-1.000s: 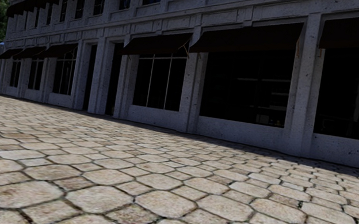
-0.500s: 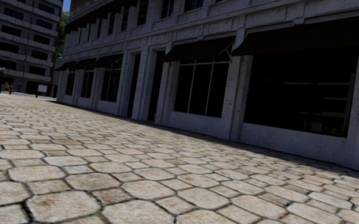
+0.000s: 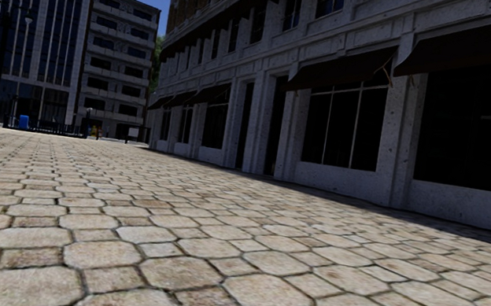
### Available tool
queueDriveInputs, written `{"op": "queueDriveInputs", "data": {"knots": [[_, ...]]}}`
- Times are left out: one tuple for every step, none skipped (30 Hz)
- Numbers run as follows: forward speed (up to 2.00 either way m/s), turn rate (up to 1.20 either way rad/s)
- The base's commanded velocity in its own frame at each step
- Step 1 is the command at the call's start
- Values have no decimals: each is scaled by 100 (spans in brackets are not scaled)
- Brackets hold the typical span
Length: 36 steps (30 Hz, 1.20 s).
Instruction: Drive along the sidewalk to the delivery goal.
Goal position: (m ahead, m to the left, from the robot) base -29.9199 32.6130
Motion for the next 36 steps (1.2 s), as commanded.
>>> {"op": "queueDriveInputs", "data": {"knots": [[84, 52], [88, 52], [92, 52], [95, 52], [95, 52], [111, 52], [116, 52], [119, 52], [123, 52], [123, 52], [129, 52], [134, 52], [137, 52], [137, 52], [138, 52], [141, 52], [144, 52], [144, 52], [149, 52], [152, 52], [154, 52], [154, 52], [161, 52], [174, 52], [200, 52], [200, 52], [200, 52], [200, 52], [200, 52], [200, 52], [200, 52], [200, 52], [200, 52], [200, 52], [200, 52], [200, 52]]}}
